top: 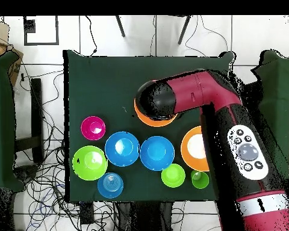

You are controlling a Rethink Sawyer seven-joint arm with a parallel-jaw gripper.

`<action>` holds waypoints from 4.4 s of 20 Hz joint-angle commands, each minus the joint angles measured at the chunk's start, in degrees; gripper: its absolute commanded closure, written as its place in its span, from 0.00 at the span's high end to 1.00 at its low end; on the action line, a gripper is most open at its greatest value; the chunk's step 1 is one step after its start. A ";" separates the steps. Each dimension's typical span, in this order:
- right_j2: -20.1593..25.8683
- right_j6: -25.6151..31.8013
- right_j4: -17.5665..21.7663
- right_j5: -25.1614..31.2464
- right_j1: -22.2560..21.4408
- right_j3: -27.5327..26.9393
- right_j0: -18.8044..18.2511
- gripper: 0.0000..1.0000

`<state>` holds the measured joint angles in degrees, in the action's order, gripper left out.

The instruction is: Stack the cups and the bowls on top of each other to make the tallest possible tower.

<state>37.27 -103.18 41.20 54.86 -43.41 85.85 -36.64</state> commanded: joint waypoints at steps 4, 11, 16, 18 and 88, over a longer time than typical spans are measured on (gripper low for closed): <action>-0.79 9.36 -0.12 1.14 4.71 5.16 0.01 1.00; 1.87 20.83 0.17 6.89 6.09 4.97 -1.09 1.00; 3.23 29.59 1.11 12.82 7.43 4.03 -1.63 1.00; 3.79 32.40 1.64 13.92 7.80 4.10 -2.02 1.00; 6.29 34.09 14.36 -2.69 8.39 18.41 -14.47 1.00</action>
<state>46.56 -77.40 49.99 56.16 -36.92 101.16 -52.32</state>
